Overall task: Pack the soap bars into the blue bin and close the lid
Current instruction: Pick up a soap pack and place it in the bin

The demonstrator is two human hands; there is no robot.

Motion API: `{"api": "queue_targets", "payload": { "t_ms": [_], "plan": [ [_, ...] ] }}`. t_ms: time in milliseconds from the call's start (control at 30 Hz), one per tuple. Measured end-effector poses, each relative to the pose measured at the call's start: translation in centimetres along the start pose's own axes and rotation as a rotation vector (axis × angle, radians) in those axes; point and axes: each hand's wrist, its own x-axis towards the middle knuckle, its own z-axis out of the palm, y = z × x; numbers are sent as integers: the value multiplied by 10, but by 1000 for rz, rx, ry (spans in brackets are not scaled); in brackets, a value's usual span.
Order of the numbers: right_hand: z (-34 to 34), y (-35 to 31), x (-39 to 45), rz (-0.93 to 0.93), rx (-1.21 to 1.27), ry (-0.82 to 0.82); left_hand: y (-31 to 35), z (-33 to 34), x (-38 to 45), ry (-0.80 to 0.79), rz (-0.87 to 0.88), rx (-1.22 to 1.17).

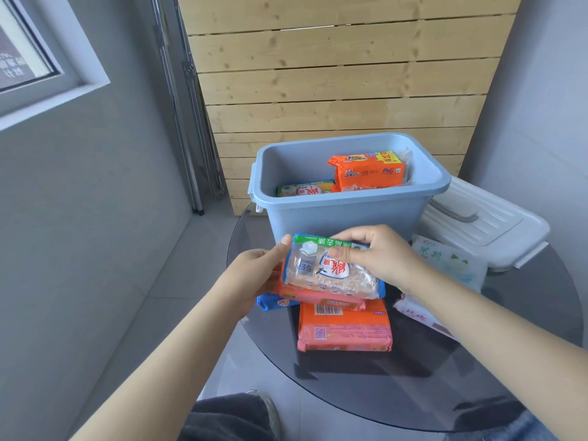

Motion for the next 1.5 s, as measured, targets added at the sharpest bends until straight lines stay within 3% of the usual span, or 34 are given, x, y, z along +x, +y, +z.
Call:
{"api": "queue_targets", "payload": {
  "t_ms": [167,267,367,433,567,833,1067,1367,1500],
  "plan": [
    [3,1,-3,1,-138,22,2,-2,-5,-44,-6,138],
    [-5,13,-15,208,-211,42,4,0,-7,-22,-11,169],
    [-7,20,-24,376,11,-79,7,-1,-11,50,16,286],
    [-4,17,-27,370,132,-69,9,-2,-12,43,16,302],
    [-3,7,-33,343,101,8,13,2,-21,49,51,280],
    [-34,-42,-46,178,-55,72,47,-12,-62,73,259,203],
    [-61,-98,-13,-6,74,166,109,-24,-60,165,450,144],
    [-67,-88,96,141,118,165,141,-27,30,241,364,210],
    [-56,-78,130,222,84,120,149,-23,62,331,338,454]
  ]
}}
